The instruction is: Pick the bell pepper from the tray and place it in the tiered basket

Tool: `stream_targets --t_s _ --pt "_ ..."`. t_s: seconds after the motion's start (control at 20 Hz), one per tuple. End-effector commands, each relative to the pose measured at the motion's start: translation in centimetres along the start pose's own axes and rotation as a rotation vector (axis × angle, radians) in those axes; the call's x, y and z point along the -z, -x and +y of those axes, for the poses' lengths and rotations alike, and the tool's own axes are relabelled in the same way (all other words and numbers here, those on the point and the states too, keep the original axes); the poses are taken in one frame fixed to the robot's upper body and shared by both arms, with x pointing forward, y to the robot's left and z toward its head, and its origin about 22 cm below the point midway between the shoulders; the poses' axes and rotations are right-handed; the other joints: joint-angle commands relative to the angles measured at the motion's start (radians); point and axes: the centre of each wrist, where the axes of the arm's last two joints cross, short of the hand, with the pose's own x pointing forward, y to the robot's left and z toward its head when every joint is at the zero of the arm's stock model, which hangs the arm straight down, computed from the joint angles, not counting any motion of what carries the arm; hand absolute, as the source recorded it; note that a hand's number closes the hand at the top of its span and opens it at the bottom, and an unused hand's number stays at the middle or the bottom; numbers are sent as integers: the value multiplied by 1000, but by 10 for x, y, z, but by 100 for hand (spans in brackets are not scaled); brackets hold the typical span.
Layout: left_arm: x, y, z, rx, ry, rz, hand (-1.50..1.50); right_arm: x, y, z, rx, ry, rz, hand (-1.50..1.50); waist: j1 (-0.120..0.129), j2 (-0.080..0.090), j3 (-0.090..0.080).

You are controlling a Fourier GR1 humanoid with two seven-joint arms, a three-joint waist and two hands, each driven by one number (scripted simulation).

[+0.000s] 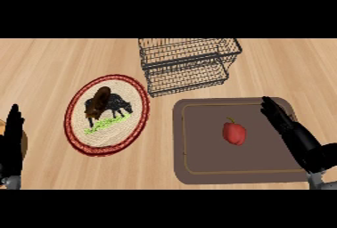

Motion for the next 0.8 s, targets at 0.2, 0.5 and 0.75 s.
stream_targets --t_s 0.2,0.5,0.75 --pt "-6 -69 -73 -200 236 -239 0 31 -75 -38 160 164 -447 150 -34 -17 3" --pt "-29 -93 -111 -290 377 -249 0 30 -36 -24 541 124 -327 -150 -19 -12 6" --pt "-43 -101 -138 -293 380 -220 0 -20 -47 -64 376 -40 -398 -150 -25 -13 2"
